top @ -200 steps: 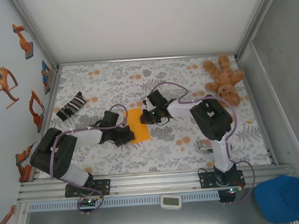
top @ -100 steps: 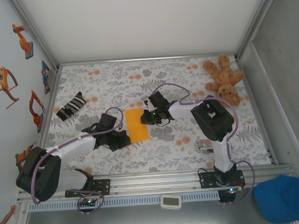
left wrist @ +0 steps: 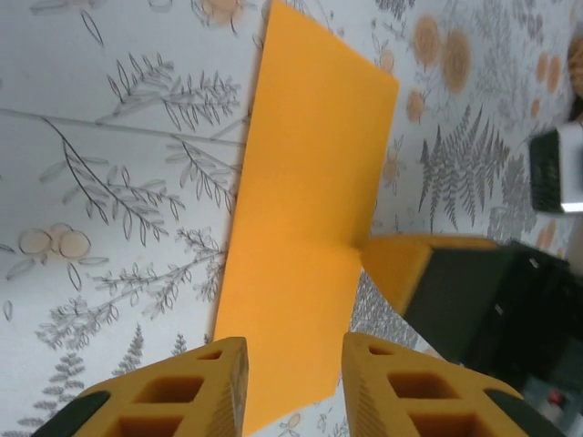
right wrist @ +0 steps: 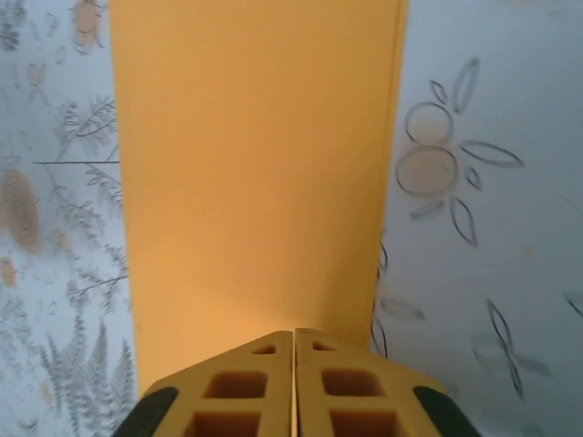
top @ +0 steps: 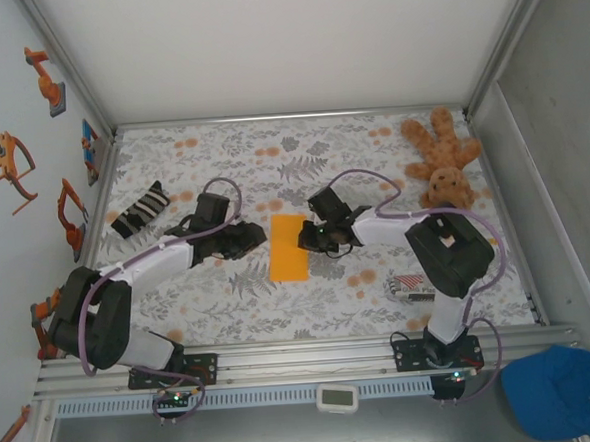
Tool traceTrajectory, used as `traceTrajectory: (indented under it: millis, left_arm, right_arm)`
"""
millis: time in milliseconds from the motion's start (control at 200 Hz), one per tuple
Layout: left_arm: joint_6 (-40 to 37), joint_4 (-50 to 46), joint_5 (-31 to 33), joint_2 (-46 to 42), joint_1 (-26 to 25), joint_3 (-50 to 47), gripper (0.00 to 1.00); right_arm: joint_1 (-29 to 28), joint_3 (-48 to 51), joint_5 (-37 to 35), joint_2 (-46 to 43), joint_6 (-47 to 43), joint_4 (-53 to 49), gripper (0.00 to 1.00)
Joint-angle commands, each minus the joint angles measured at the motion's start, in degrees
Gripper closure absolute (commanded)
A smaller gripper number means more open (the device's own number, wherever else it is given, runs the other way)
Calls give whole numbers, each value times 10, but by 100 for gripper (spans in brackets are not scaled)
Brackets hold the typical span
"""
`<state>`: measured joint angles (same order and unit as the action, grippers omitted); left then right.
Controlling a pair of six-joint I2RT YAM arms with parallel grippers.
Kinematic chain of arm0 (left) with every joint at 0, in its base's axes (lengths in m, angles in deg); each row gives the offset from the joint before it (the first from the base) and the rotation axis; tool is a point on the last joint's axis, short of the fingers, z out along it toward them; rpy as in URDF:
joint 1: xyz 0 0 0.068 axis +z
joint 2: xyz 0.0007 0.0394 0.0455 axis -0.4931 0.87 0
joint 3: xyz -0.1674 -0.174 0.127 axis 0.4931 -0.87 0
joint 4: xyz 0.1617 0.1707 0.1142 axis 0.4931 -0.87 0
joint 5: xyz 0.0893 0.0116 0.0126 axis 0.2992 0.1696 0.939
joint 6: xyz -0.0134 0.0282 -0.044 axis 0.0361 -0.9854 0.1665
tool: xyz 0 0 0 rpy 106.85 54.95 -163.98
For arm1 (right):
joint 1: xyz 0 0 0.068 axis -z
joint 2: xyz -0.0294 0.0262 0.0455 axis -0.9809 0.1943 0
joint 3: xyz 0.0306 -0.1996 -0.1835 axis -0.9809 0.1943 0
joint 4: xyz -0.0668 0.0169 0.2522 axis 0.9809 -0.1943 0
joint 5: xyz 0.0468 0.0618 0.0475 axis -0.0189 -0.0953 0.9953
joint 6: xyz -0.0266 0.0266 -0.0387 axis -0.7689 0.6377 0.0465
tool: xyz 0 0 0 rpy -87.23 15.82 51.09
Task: Fold a paper plane with a square sheet of paper (pick it up from the middle)
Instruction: First fold the square sheet of paper in half at the center of the table.
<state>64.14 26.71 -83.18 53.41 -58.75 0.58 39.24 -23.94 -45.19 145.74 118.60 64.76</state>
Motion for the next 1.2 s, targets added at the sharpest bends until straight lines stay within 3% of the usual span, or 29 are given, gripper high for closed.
traceTrajectory:
  millis: [0,140,155,210,290,626,791,1197]
  left_arm:
    - [8,27,-15,1,12,3,61]
    - [12,45,-21,11,18,6,57]
    - [12,46,-23,14,19,7,57]
    - [11,50,-30,25,21,13,57]
    - [9,59,-45,43,24,26,57]
    - [-5,27,-64,124,41,92,60]
    - [18,90,-138,159,37,95,65]
    - [0,56,-125,215,1,113,69]
  right_arm:
    - [3,7,-57,-77,29,-8,85]
    - [3,36,-104,-128,43,-19,67]
    - [2,39,-109,-133,46,-19,57]
    - [2,58,-119,-149,53,-15,43]
    - [-1,86,-132,-171,70,0,36]
    - [-26,138,-155,-183,113,49,39]
    - [-30,166,-131,-167,135,113,45]
    - [-30,174,-112,-148,144,139,50]
